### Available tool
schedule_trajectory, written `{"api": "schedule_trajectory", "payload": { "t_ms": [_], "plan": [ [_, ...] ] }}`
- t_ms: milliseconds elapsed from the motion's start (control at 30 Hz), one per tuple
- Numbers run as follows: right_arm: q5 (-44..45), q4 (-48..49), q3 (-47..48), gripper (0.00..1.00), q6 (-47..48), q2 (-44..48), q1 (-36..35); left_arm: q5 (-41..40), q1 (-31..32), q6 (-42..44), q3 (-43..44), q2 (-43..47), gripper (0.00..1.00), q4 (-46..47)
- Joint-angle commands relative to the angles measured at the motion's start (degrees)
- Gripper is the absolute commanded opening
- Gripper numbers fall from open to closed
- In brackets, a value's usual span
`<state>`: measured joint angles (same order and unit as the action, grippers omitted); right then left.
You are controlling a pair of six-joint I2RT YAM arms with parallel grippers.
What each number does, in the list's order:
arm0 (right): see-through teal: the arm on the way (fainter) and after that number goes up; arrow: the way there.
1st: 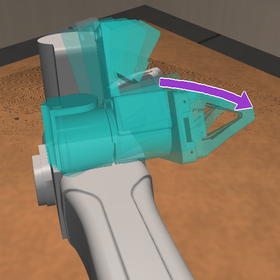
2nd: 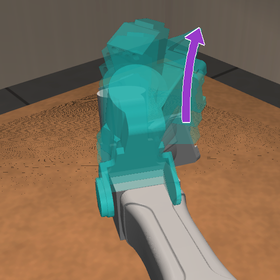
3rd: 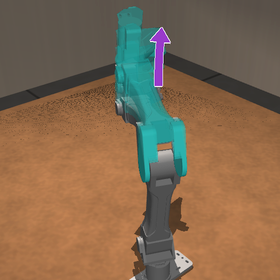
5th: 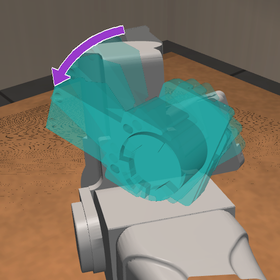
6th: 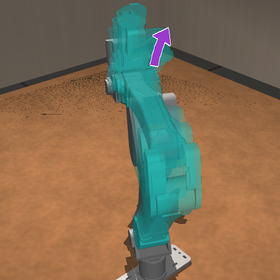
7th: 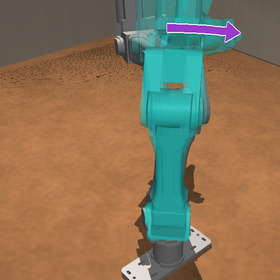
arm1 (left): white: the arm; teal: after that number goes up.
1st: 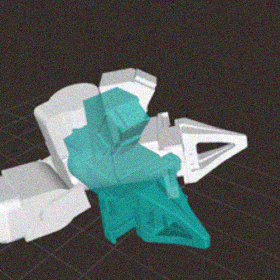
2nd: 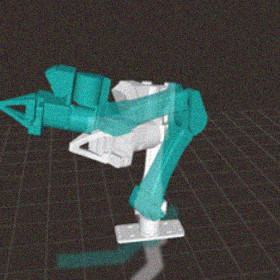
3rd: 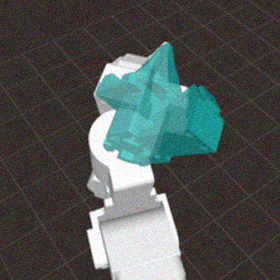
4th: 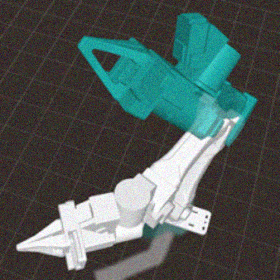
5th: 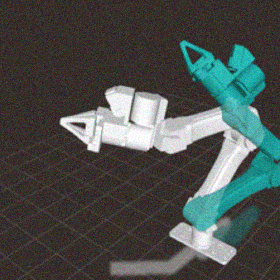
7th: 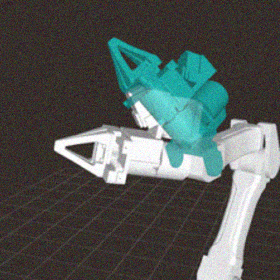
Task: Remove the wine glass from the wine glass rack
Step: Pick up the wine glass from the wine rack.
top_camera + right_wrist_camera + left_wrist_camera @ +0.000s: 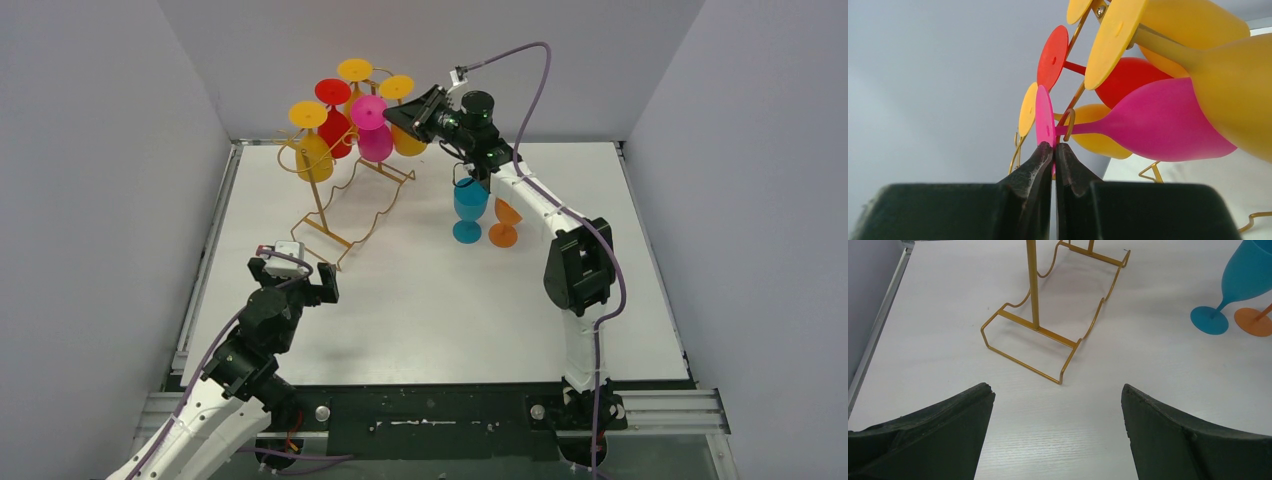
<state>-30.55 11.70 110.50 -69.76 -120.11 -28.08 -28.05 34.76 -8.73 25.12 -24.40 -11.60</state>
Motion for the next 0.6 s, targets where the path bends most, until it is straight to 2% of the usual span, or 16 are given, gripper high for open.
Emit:
{"api": "schedule_trajectory", "payload": {
  "t_ms": [0,567],
  "plan": [
    [-0.88,5.52,-0.13,0.00,-2.18,4.12,0.46,0.70,-0.22,0.56,2.56,-0.03,0.97,0.96],
    [0.76,15.88,-9.05,0.00,-12.20,8.23,2.04,0.78,-0.23,0.51,2.56,-0.10,0.97,0.96]
  ]
}}
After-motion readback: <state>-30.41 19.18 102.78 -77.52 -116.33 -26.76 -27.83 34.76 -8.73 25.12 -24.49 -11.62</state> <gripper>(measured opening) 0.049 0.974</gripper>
